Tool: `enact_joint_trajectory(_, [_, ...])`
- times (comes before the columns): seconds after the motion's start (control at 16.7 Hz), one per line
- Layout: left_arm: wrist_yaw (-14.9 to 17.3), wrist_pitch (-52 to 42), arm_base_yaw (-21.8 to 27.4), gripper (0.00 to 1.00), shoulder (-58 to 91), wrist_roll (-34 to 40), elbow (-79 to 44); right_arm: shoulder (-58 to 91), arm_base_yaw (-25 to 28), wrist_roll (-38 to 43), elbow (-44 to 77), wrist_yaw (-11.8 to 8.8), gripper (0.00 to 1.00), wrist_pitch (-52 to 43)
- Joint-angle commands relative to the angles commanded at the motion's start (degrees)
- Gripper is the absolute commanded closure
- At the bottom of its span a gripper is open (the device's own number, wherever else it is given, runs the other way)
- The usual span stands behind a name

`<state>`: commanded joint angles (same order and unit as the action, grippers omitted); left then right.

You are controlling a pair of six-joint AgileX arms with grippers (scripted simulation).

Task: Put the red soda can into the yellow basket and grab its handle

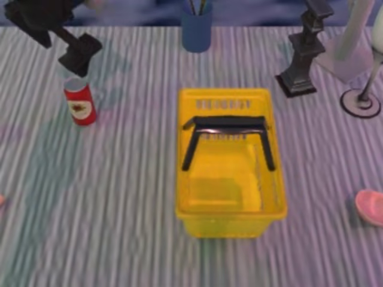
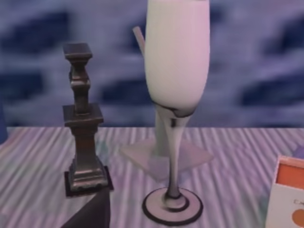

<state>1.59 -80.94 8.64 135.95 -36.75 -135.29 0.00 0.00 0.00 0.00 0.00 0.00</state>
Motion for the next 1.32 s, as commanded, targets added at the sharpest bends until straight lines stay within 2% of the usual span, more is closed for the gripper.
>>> enact_joint_trajectory(0.3, [-1.08, -6.23, -0.3, 0.0, 11.82, -2.2, -10.12, 0.0, 0.0, 0.0, 0.0, 0.0, 0.0, 0.0])
enact_joint_trajectory(0.72, [-1.12, -6.3, -0.16, 0.0, 12.53, -2.25, -10.38, 0.0, 0.0, 0.0, 0.0, 0.0, 0.0, 0.0])
enact_joint_trajectory(1.14, [-1.18, 4.97, -0.36, 0.0, 10.75, -2.32, 2.73, 0.0, 0.0, 0.0, 0.0, 0.0, 0.0, 0.0])
enact_joint_trajectory(1.32, [-1.18, 6.47, -0.38, 0.0, 10.6, -2.36, 4.28, 0.0, 0.0, 0.0, 0.0, 0.0, 0.0, 0.0])
